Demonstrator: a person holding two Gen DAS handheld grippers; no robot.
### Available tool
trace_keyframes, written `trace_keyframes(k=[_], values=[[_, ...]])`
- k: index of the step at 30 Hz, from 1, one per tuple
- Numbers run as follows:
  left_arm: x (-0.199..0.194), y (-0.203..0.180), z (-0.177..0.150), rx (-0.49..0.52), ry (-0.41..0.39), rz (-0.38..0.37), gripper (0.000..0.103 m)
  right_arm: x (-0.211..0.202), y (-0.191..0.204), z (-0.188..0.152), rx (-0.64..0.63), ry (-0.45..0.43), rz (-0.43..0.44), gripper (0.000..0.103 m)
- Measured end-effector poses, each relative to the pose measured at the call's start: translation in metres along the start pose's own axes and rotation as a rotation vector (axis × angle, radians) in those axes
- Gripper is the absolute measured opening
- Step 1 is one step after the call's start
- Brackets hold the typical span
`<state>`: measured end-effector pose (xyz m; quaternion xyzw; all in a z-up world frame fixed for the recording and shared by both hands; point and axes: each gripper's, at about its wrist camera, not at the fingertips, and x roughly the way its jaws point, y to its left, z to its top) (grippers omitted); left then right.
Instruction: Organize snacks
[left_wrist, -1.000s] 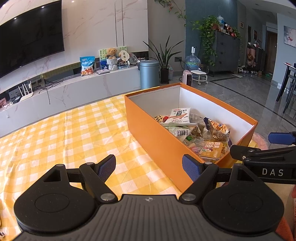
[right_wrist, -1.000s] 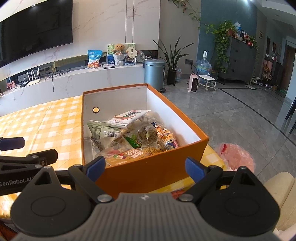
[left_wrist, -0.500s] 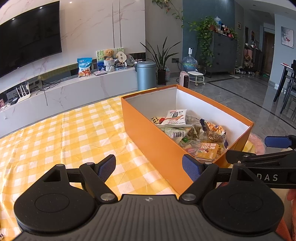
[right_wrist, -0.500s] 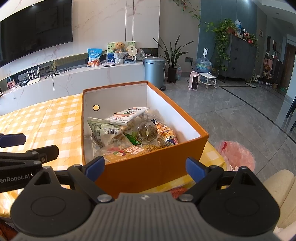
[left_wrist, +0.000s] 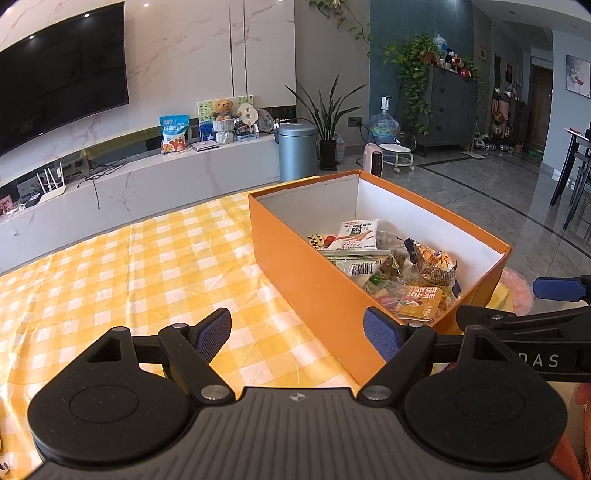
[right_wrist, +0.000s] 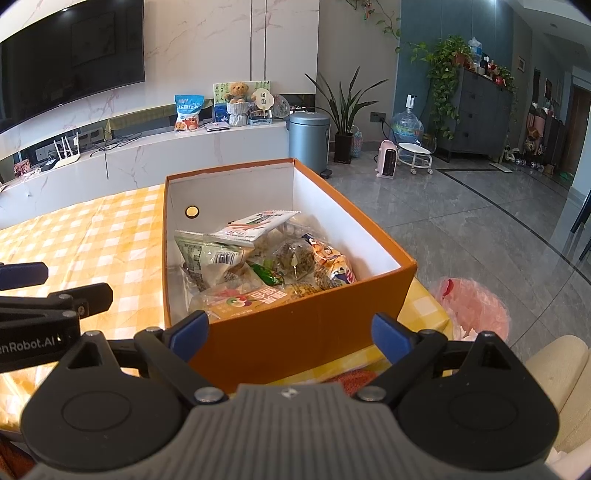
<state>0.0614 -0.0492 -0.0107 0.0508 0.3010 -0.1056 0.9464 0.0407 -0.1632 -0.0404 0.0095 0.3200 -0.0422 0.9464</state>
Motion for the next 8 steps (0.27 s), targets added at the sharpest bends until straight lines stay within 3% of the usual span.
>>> trace_keyframes(k=[8], values=[[0.0002, -0.0005, -0.0016, 0.002, -0.002, -0.011, 0.095, 0.0011, -0.0006, -0.0033, 0.0, 0.005, 0.0, 0.093]])
